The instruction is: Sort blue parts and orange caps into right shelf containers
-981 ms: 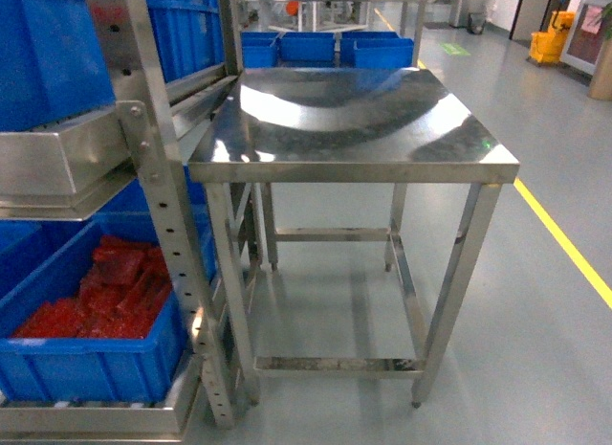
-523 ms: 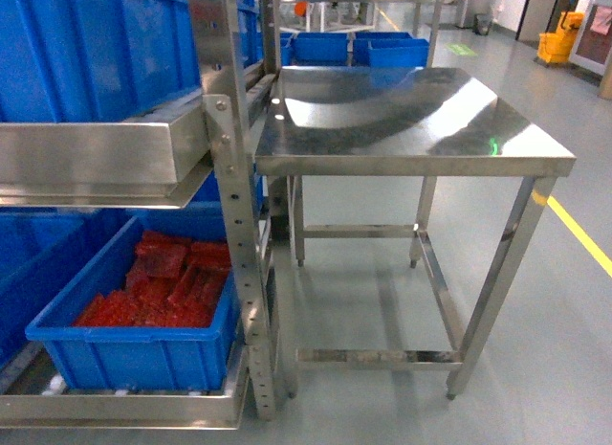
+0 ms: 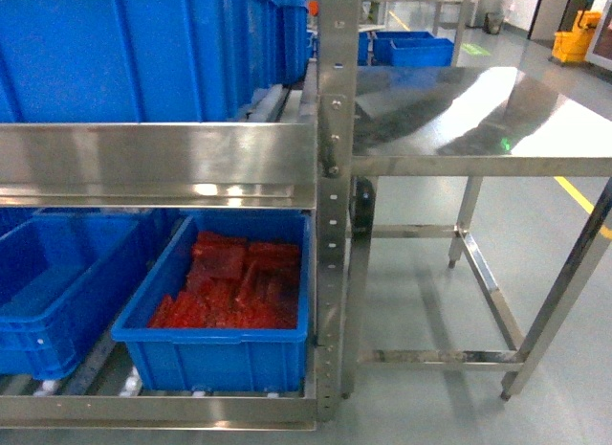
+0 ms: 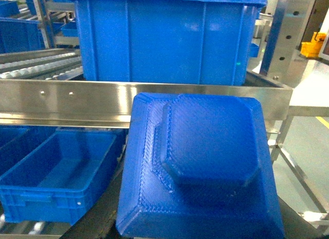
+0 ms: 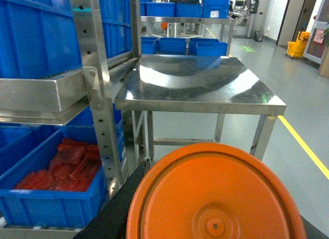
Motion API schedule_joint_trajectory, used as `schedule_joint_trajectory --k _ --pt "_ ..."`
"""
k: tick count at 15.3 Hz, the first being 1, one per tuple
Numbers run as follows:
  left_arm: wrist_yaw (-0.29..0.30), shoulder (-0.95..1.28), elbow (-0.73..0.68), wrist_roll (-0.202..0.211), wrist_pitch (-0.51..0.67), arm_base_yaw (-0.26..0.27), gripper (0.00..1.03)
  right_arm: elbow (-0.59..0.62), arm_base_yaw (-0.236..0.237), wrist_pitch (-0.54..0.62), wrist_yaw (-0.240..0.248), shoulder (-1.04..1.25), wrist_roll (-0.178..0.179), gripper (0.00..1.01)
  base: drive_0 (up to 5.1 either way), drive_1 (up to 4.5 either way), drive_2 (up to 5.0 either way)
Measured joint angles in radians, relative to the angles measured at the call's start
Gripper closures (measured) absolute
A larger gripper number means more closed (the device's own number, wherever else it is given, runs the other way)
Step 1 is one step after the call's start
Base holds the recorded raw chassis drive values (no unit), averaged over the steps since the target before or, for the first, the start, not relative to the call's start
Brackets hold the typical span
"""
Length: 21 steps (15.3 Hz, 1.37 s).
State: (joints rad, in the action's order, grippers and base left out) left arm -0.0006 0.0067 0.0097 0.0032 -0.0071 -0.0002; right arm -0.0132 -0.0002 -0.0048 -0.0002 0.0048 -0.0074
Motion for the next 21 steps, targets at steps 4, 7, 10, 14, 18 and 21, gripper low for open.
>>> schedule_joint_trajectory --k 4,7,10,14,18,21 --pt "0.000 0.000 0.000 0.000 0.000 0.000 0.60 0.000 0.000 -0.002 0.000 0.000 0.000 0.57 -5.0 2.36 2.4" --pt "0.000 0.000 0.000 0.000 0.000 0.000 0.60 0.000 0.000 0.001 0.000 0.000 0.000 0.57 -5.0 2.34 2.3" --pt "0.000 0.000 0.000 0.000 0.000 0.000 0.60 0.000 0.000 -0.001 0.000 0.000 0.000 0.57 -5.0 2.38 2.4" --pt "0.002 0.000 0.000 0.000 0.002 0.000 0.60 0.000 0.000 -0.003 0.000 0.000 0.000 0.57 -5.0 2.37 2.4" --pt "-0.002 0.000 0.000 0.000 0.000 0.000 0.60 0.000 0.000 -0.002 0.000 0.000 0.000 0.57 -5.1 2.29 2.3" --pt "0.000 0.000 0.000 0.000 0.001 0.000 0.60 0.000 0.000 -0.002 0.000 0.000 0.000 0.57 -5.0 2.36 2.4"
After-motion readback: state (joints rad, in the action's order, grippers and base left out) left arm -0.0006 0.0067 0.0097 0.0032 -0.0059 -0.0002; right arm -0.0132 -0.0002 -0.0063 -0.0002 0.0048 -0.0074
